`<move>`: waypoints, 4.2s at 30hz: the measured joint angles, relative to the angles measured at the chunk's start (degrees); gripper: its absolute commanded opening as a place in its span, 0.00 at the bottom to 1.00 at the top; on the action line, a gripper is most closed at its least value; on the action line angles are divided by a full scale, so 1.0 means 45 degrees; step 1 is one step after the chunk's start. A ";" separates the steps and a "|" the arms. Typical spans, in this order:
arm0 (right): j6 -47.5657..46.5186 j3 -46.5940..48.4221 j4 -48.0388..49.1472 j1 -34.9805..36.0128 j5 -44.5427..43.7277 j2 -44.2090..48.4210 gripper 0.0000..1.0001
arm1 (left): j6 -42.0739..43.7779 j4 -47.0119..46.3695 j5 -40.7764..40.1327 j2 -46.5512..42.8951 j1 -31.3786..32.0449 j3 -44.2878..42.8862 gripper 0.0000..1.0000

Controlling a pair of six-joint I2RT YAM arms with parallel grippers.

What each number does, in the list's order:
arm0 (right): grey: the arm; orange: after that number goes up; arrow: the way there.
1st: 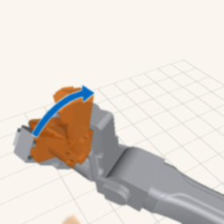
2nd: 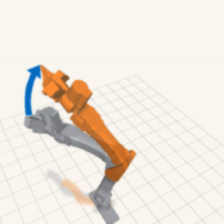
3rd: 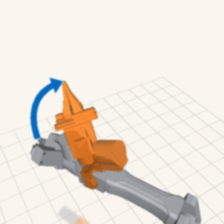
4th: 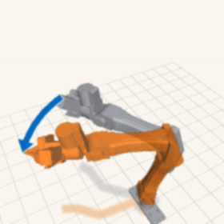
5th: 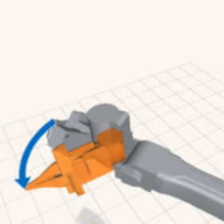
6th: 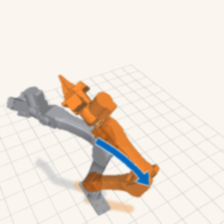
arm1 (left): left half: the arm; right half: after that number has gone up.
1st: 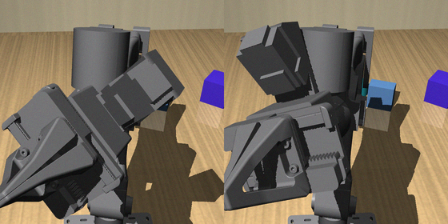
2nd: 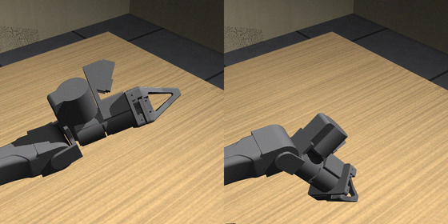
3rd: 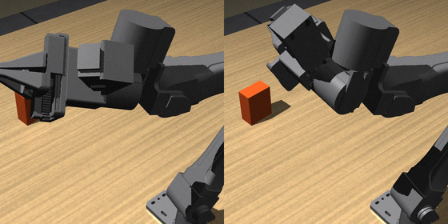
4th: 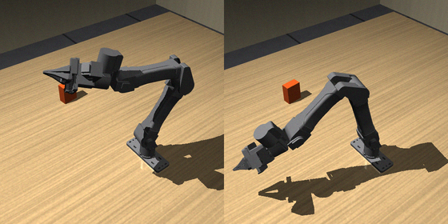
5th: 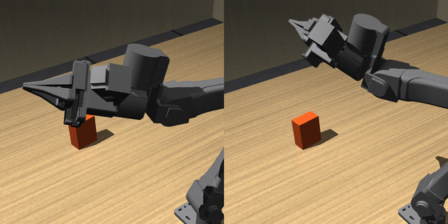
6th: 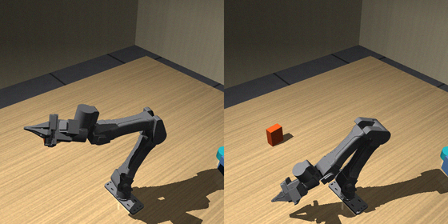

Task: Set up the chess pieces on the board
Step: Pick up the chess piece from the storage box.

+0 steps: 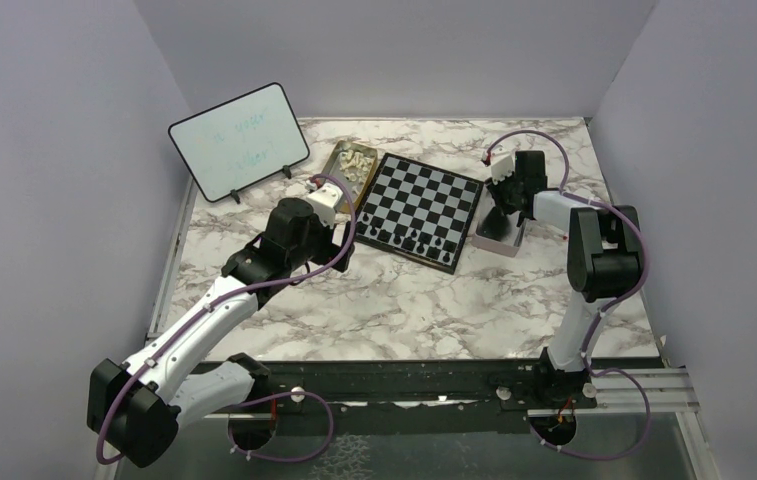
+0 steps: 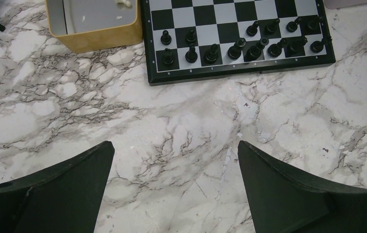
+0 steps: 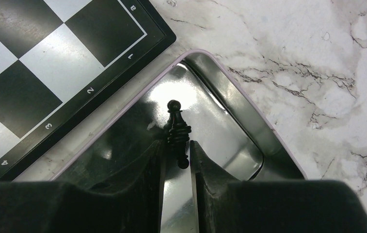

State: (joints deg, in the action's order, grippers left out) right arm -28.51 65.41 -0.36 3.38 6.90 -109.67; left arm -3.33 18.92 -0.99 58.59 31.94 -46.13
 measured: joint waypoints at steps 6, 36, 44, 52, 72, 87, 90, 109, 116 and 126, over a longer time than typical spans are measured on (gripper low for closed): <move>0.0000 0.0000 -0.0325 0.0000 -0.0005 0.0092 0.29 | 0.0000 0.0000 0.0005 -0.0010 0.0000 0.0000 0.99; 0.1846 -0.0695 -0.2191 0.0121 0.0675 0.4561 0.01 | -0.0680 -0.0204 -0.0520 -0.0083 0.0000 -0.0005 0.97; 0.3468 -0.2419 -0.1297 0.0738 0.2652 0.7422 0.01 | -0.2259 -0.0316 0.1078 0.0019 0.0000 -0.0835 0.84; 0.5071 -0.4522 0.0942 0.2681 0.4469 0.9505 0.01 | -0.4551 -0.0559 0.3293 0.1336 0.0005 -0.2667 0.66; 0.5897 -0.6635 0.4172 0.5829 0.6067 1.0598 0.01 | -0.7718 -0.0967 0.7519 0.4595 0.0000 -0.4789 0.46; 0.5877 -0.6630 0.4167 0.6101 0.6203 1.0593 0.01 | -0.8072 -0.1171 0.8563 0.5226 0.0000 -0.4833 0.29; 0.5863 -0.6630 0.4163 0.6149 0.6198 1.0593 0.01 | -0.8082 -0.1263 0.8675 0.5251 0.0000 -0.4833 0.27; 0.5795 -0.6620 0.4143 0.6261 0.6173 1.0535 0.01 | -0.7825 -0.1326 0.8738 0.5416 0.0000 -0.4833 0.16; 0.5799 -0.6615 0.4036 0.6261 0.6037 1.0535 0.01 | -0.7660 -0.1292 0.8748 0.5416 0.0000 -0.4833 0.05; 0.5804 -0.6421 0.3463 0.6261 0.5430 1.0491 0.01 | -0.6912 -0.0520 0.8398 0.5425 0.0000 -0.5081 0.03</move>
State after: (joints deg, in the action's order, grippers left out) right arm -2.39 36.51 15.22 31.55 31.33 -62.46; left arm -34.44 16.58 36.80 83.00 31.94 -68.99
